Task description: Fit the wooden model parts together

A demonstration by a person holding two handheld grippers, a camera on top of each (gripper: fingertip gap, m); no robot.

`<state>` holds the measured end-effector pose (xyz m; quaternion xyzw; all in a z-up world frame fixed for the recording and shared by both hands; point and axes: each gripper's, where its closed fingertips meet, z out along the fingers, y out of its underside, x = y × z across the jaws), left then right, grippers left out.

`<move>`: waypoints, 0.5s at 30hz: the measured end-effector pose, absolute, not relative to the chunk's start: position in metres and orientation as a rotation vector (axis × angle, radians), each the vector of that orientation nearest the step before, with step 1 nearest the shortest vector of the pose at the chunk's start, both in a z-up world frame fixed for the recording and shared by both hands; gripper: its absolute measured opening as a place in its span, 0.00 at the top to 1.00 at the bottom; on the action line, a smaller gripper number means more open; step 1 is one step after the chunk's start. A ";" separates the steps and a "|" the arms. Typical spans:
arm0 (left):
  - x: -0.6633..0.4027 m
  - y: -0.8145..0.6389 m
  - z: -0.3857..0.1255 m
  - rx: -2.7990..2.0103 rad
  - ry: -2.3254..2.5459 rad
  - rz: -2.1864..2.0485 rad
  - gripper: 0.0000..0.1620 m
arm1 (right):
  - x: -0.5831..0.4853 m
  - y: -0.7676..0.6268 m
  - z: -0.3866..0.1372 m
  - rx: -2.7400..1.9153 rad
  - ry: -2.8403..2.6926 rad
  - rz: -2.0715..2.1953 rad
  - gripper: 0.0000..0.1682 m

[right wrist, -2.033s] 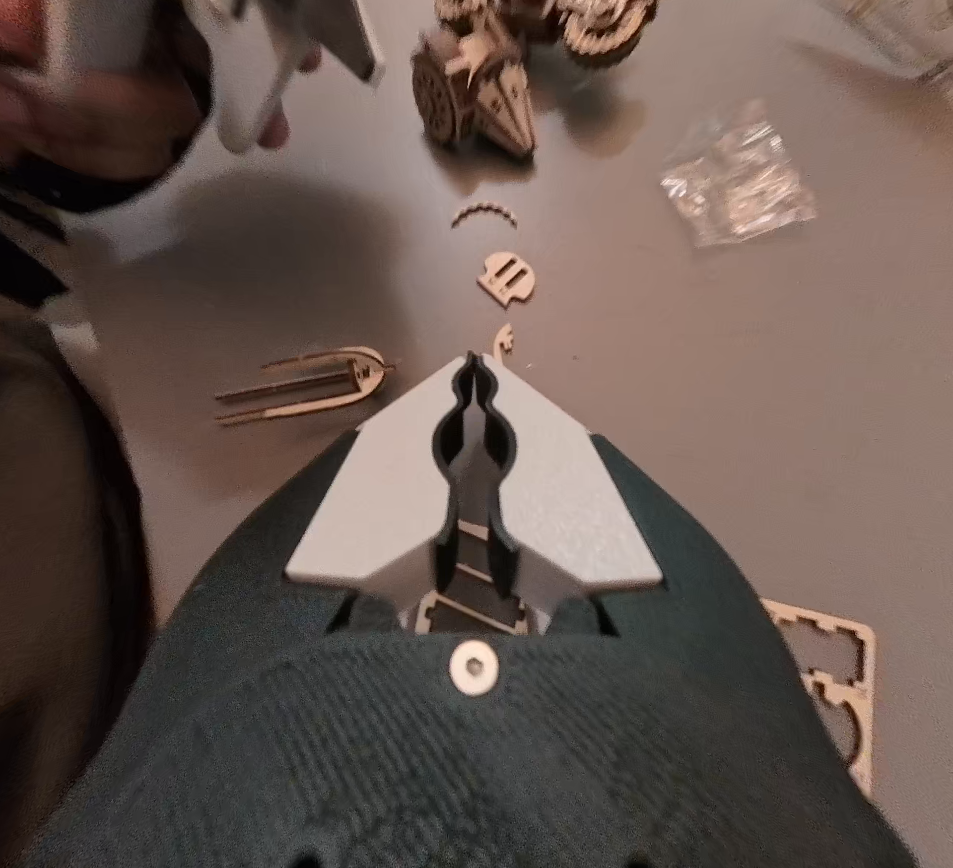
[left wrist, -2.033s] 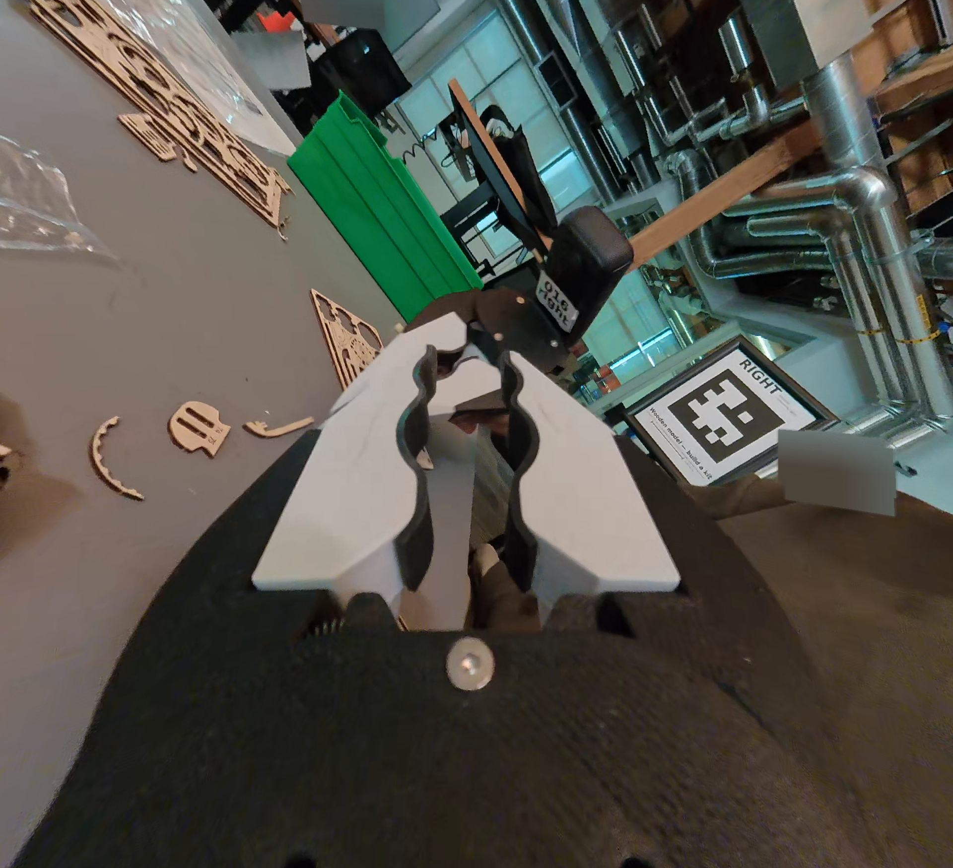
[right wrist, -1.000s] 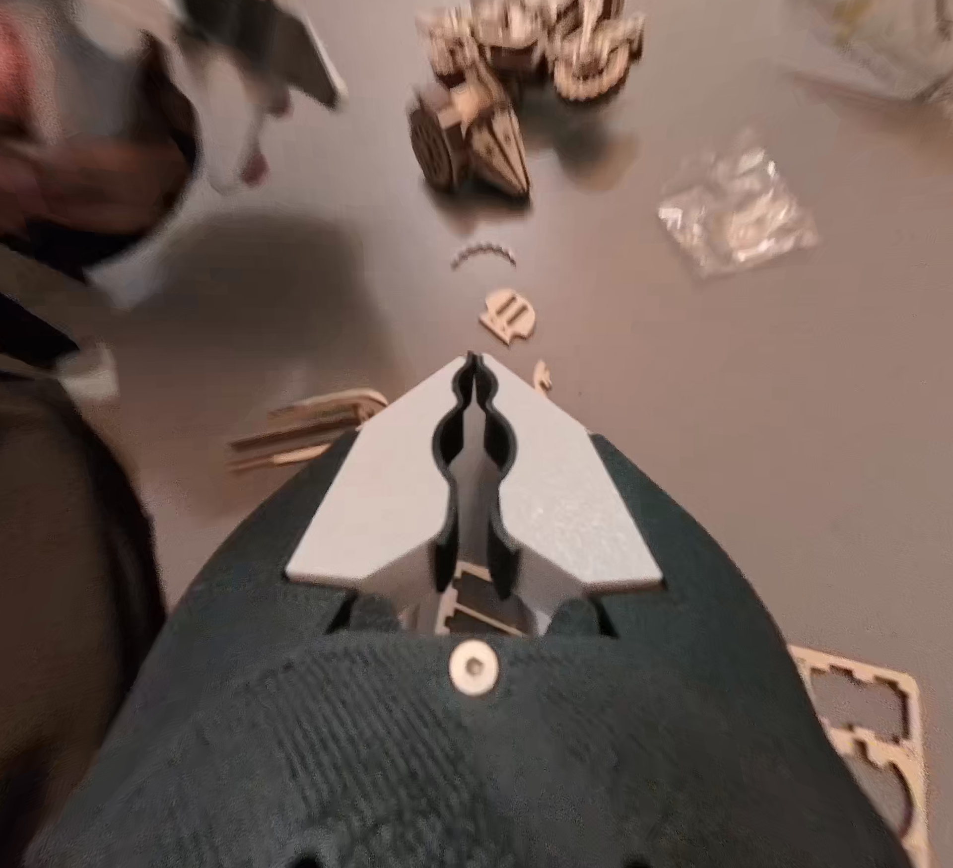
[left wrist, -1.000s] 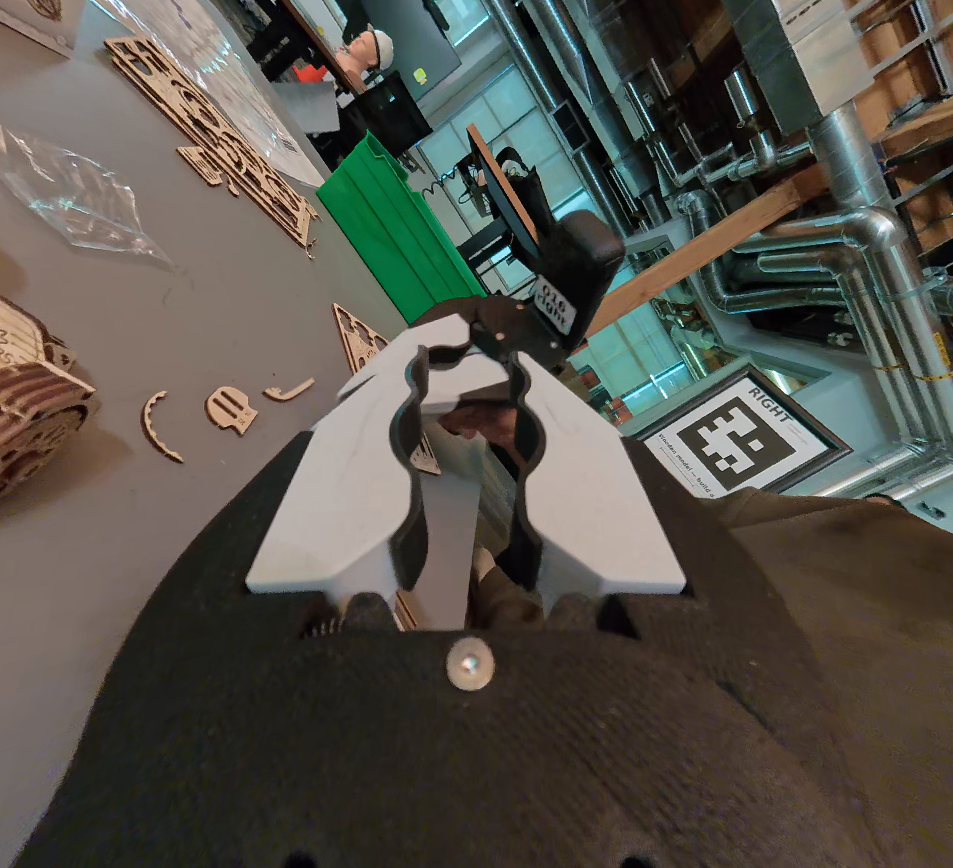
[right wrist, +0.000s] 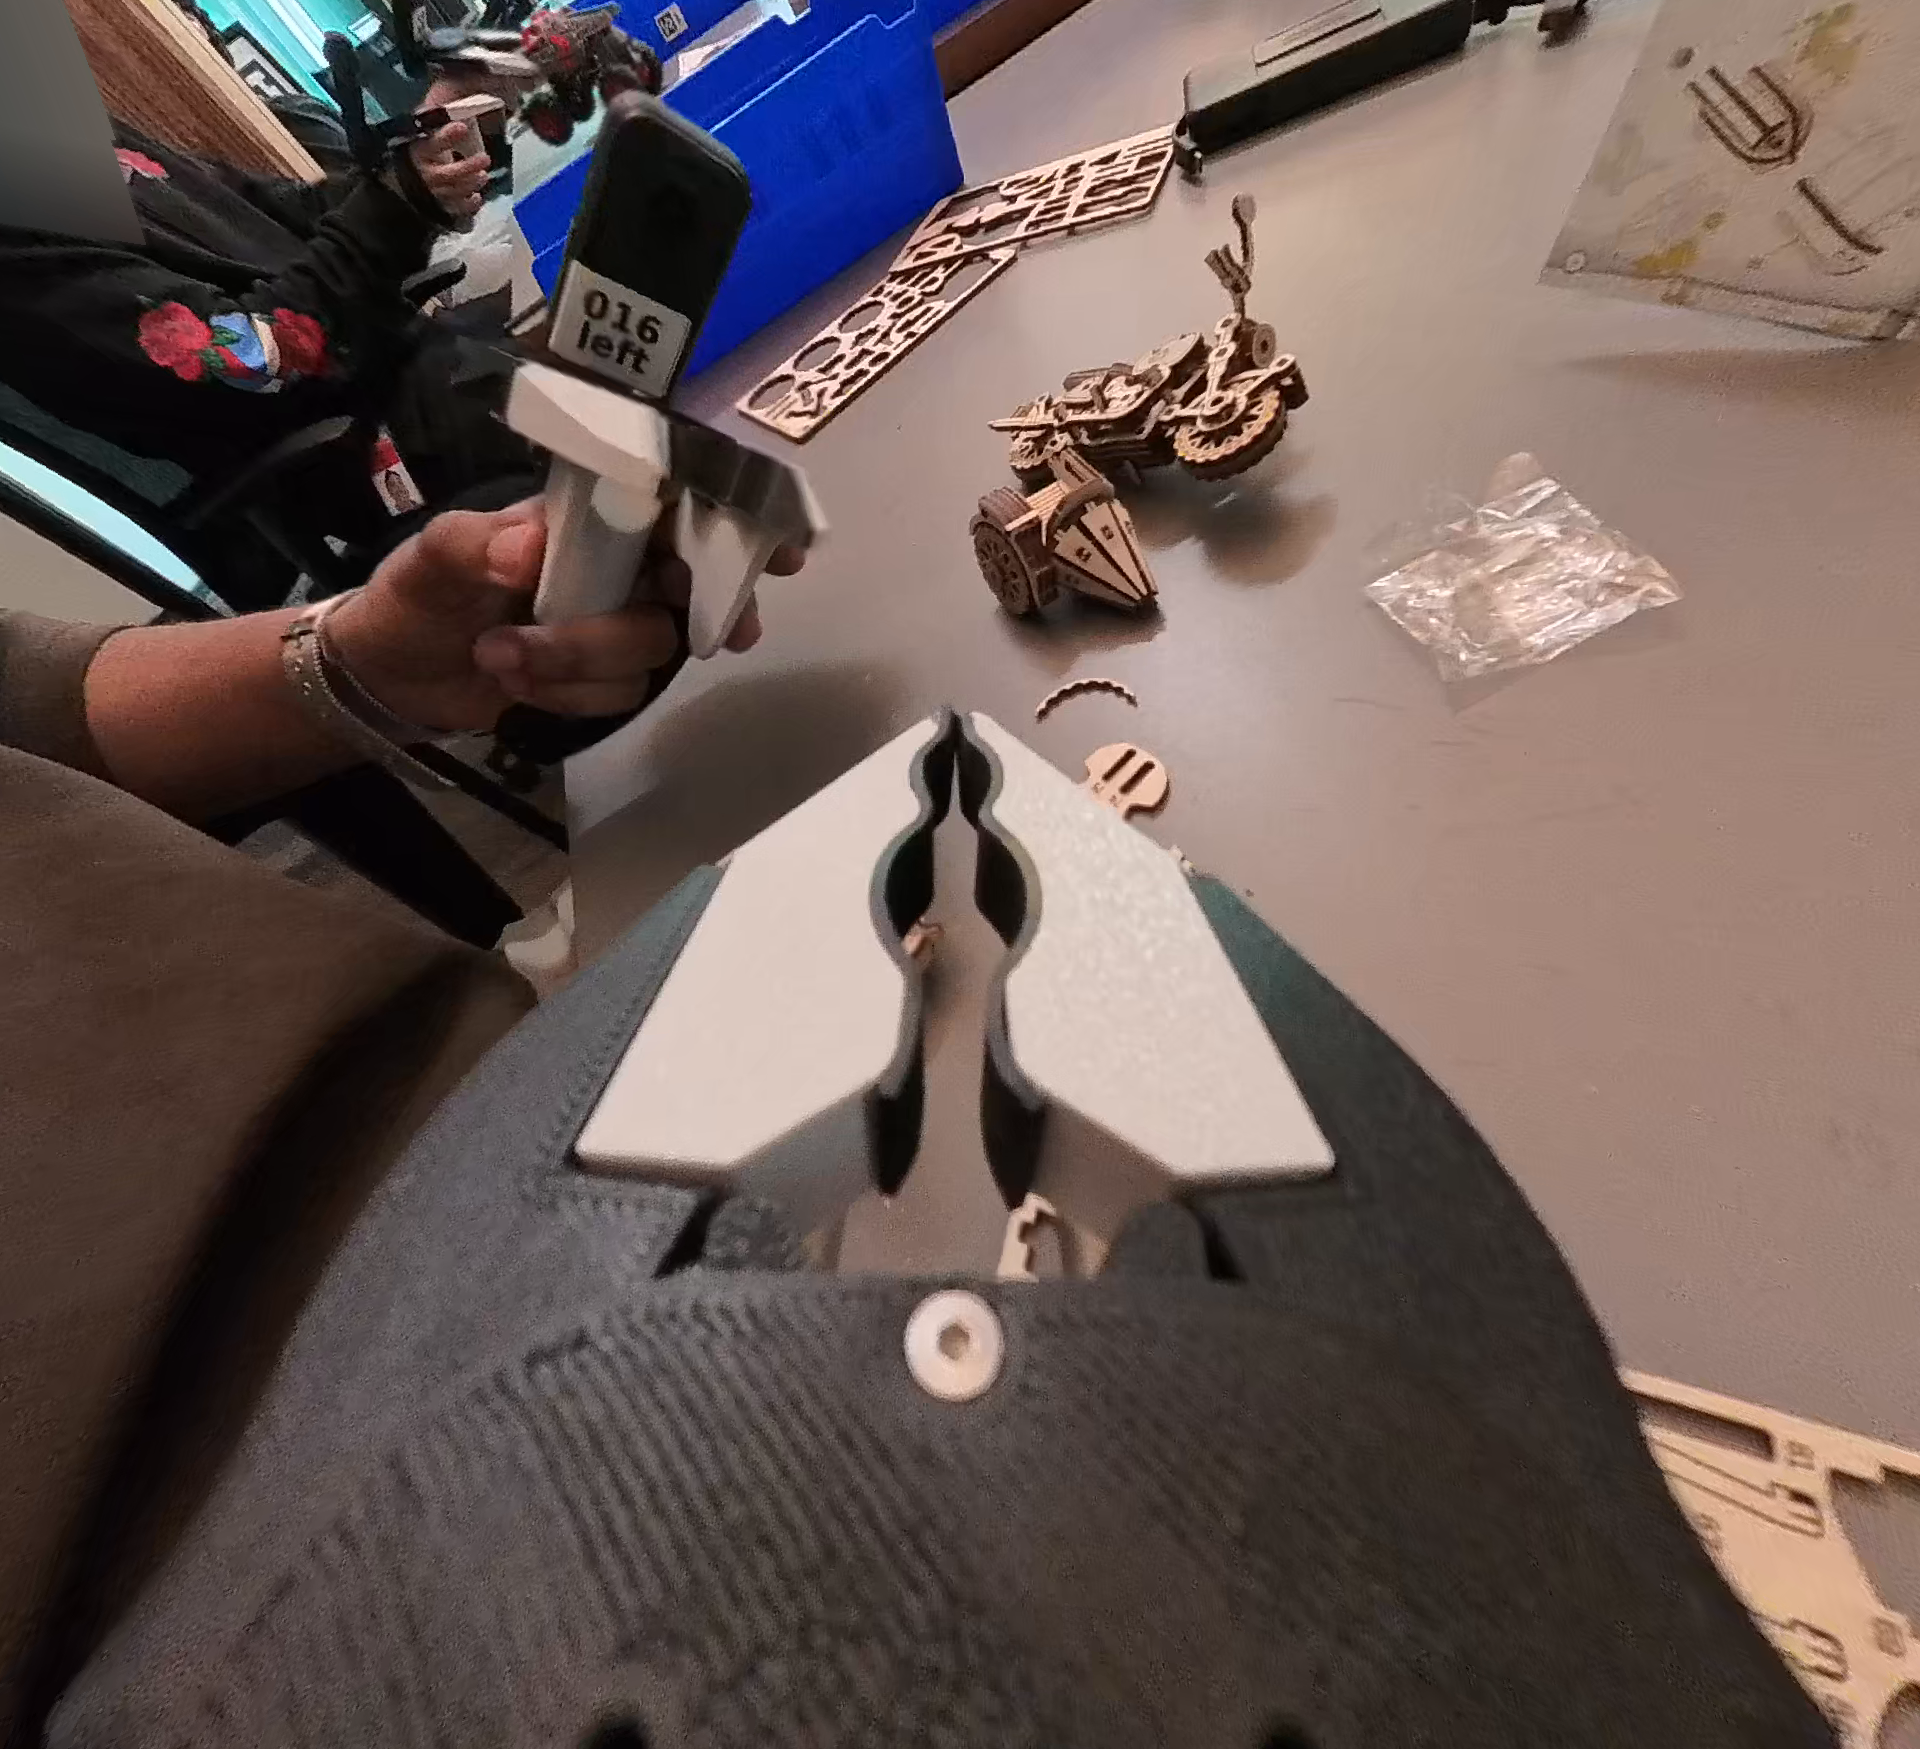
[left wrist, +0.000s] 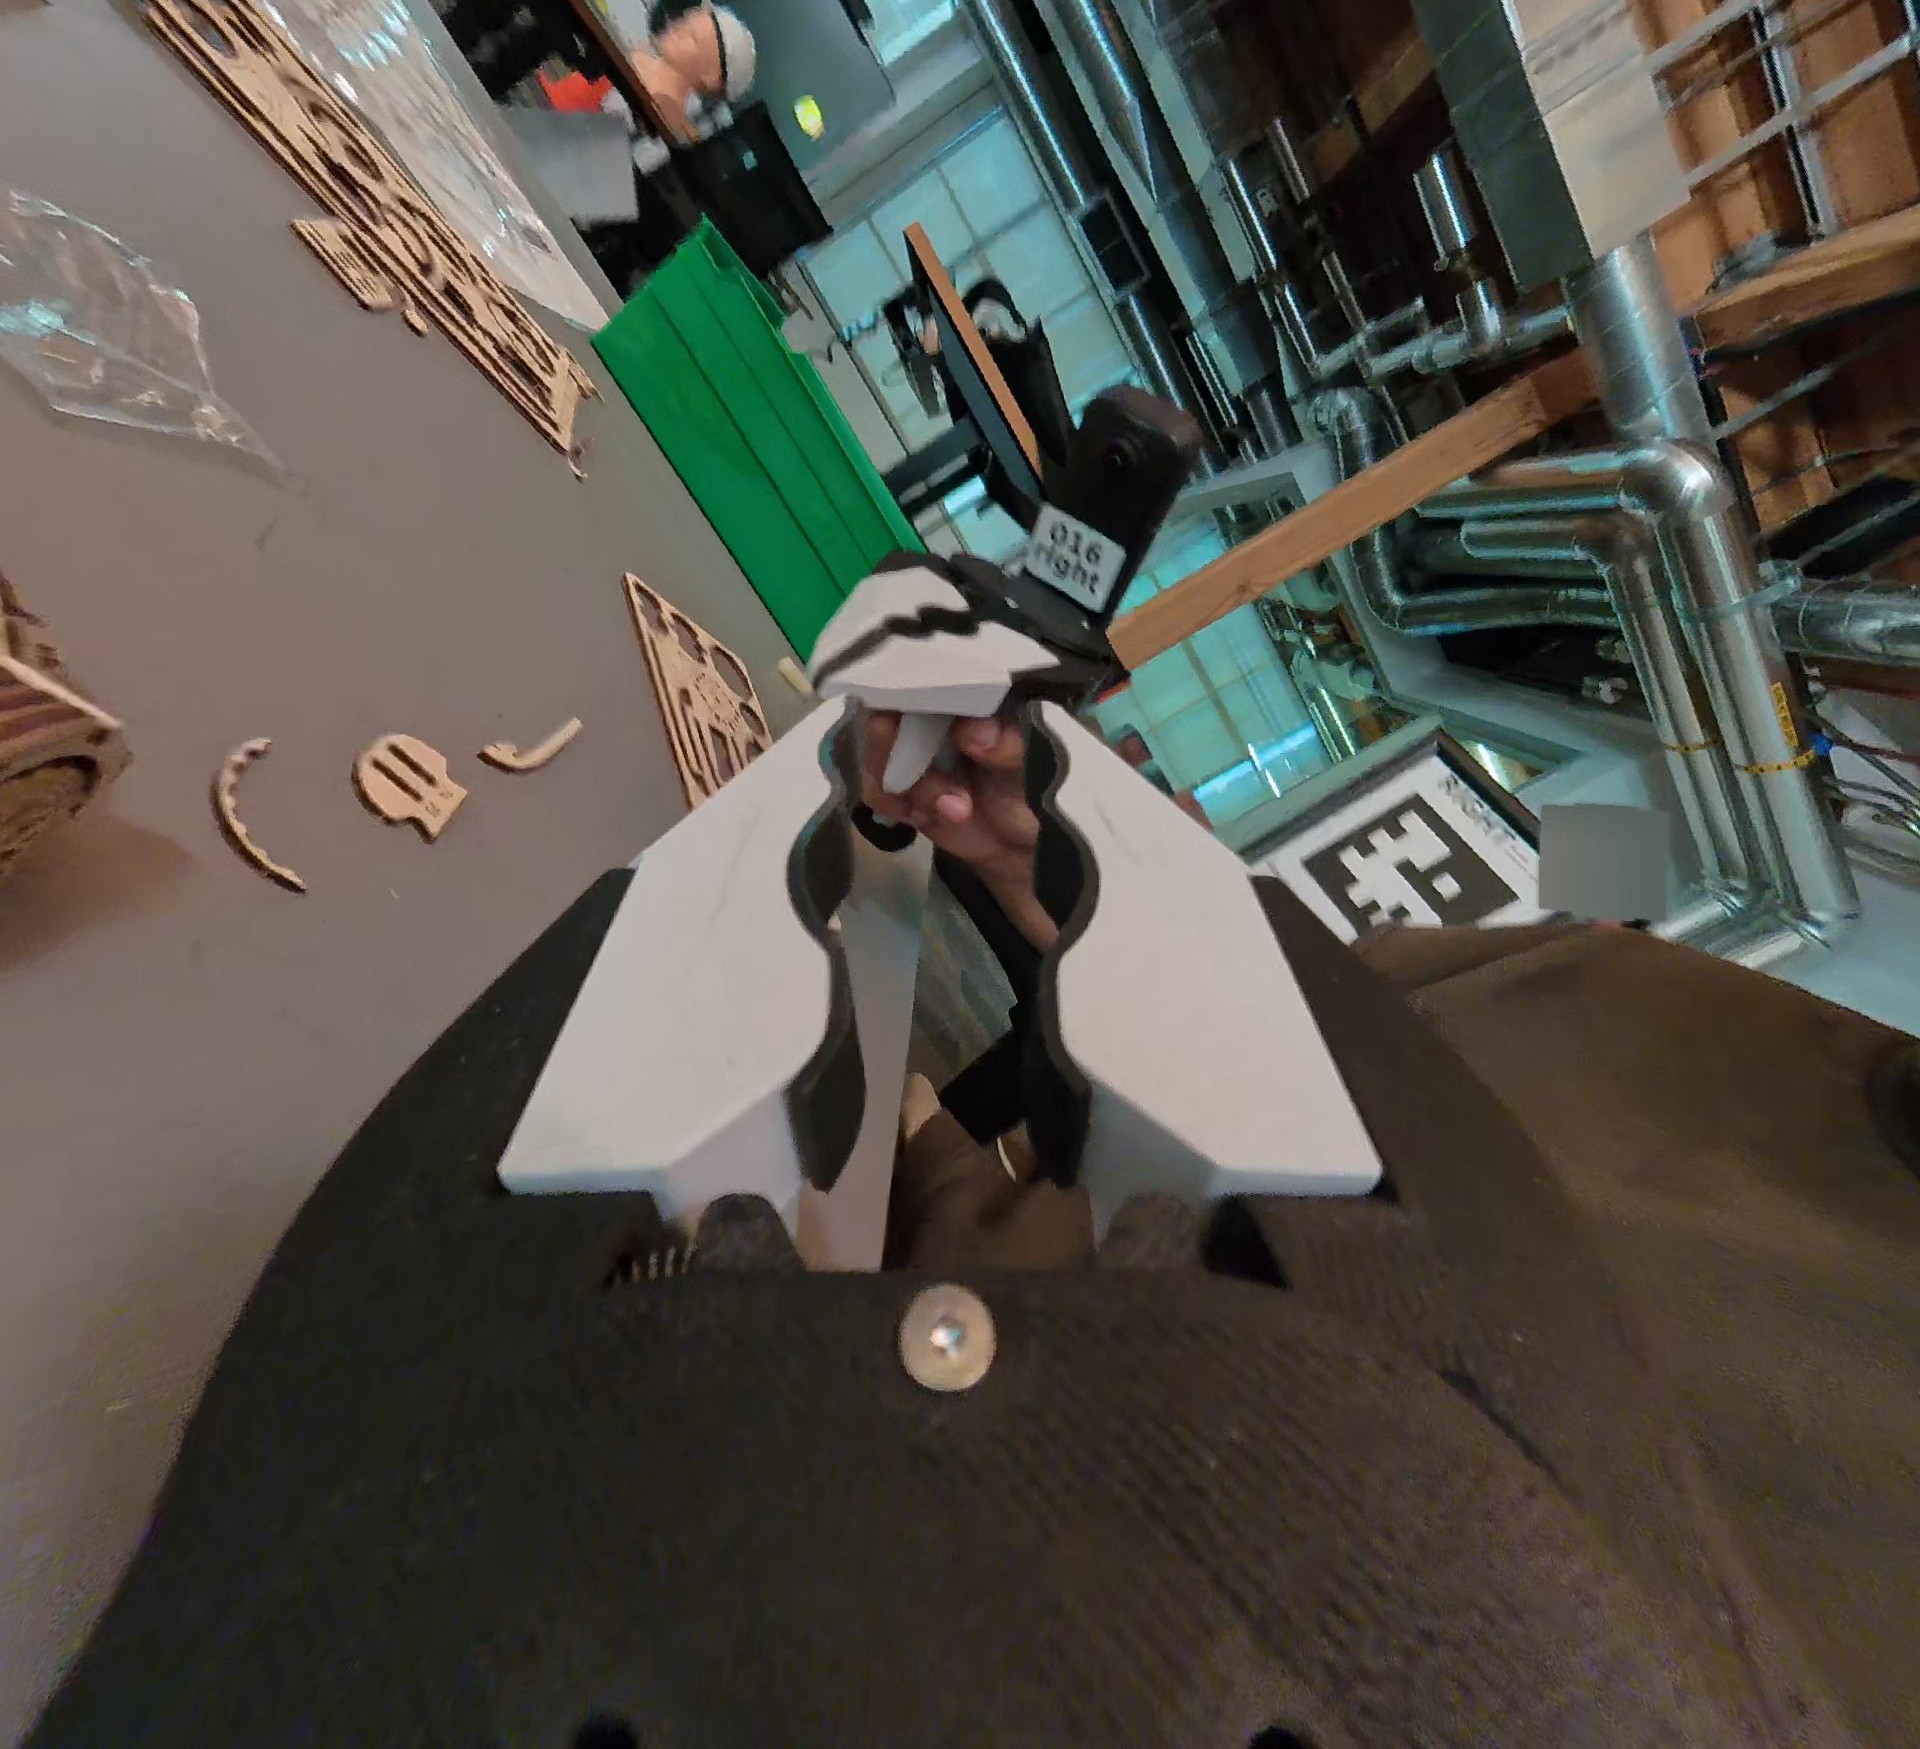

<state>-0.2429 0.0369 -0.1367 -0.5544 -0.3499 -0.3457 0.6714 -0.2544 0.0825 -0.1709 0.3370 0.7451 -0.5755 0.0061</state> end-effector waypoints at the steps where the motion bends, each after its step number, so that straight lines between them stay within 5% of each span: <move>1: -0.237 0.039 -0.137 -1.278 -0.764 -0.802 0.84 | -0.255 0.083 -0.172 1.057 2.331 -1.794 1.00; 4: -0.221 0.049 -0.139 -1.423 -0.663 -0.735 0.92 | -0.257 0.085 -0.176 1.063 2.338 -1.782 1.00; 13: -0.256 0.030 -0.144 -1.736 -0.519 0.319 0.84 | -0.256 0.083 -0.180 1.044 2.390 -1.760 1.00; 14: -0.253 0.028 -0.141 -1.696 -0.481 0.305 1.00 | -0.256 0.082 -0.181 1.040 2.403 -1.759 1.00; 15: -0.250 0.028 -0.139 -1.672 -0.451 0.263 1.00 | -0.255 0.082 -0.181 1.034 2.420 -1.757 1.00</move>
